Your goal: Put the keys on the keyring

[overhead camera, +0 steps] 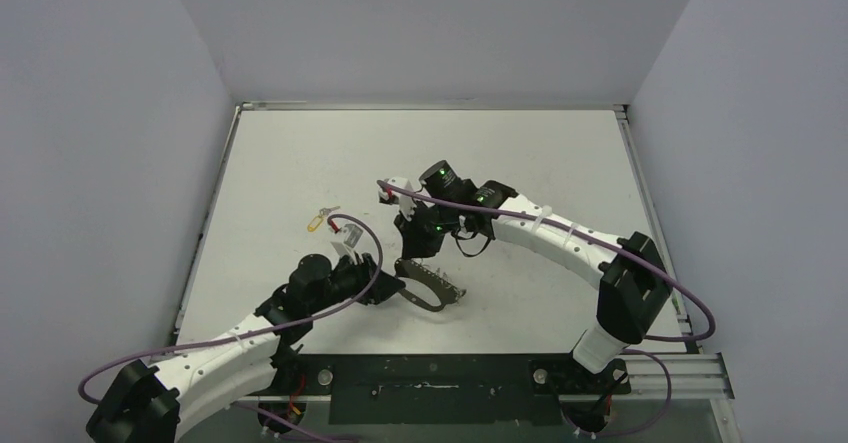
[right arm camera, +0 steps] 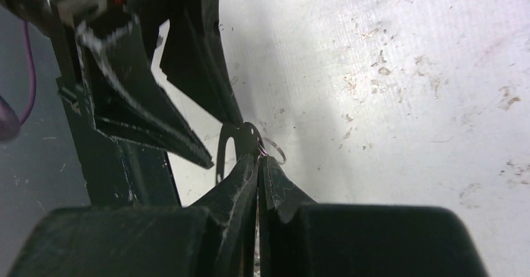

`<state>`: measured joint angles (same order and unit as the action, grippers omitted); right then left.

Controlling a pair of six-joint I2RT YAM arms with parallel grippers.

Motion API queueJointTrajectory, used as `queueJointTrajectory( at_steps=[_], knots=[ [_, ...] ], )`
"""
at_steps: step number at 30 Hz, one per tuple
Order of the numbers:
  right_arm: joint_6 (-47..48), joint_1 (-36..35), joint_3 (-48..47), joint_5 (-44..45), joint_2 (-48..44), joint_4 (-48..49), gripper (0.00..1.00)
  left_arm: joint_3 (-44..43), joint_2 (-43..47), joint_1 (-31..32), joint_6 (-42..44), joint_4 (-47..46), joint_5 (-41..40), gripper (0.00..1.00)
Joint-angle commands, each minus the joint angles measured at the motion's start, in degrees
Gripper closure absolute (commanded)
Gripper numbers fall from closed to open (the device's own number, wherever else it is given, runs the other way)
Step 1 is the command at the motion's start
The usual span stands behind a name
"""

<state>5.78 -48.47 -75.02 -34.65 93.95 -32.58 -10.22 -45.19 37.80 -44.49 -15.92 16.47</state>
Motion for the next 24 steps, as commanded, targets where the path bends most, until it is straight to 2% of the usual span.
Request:
queueJointTrajectory(
  at_steps=[1,5,9,14,21,24],
  knots=[
    [3.2,-0.22,-6.15,2.37,-1.33,-2.45,1.0,-1.07,-0.73,5.72,3.88,-6.92,-4.46,0.62],
    [3.88,-0.22,-6.27,2.71,-1.98,-2.53,1.0,-1.23,-0.36,8.7,7.04,-7.49,-7.54,0.62],
    [2.86,-0.31,-1.64,1.79,-2.51,0.15,1.0,-0.46,0.15,9.38,9.14,-7.46,-9.12,0.61],
    [0.6,-0.22,6.27,1.43,-3.22,5.35,1.0,-0.55,4.39,9.39,10.59,-0.82,-13.37,0.46],
    [-2.02,-0.06,10.57,3.33,-5.01,9.0,1.0,-2.08,10.01,9.44,13.76,7.81,-15.99,0.45],
    [-1.61,-0.05,10.87,4.65,-6.35,9.71,1.0,-2.1,11.6,9.43,15.34,8.8,-17.06,0.45]
  ],
)
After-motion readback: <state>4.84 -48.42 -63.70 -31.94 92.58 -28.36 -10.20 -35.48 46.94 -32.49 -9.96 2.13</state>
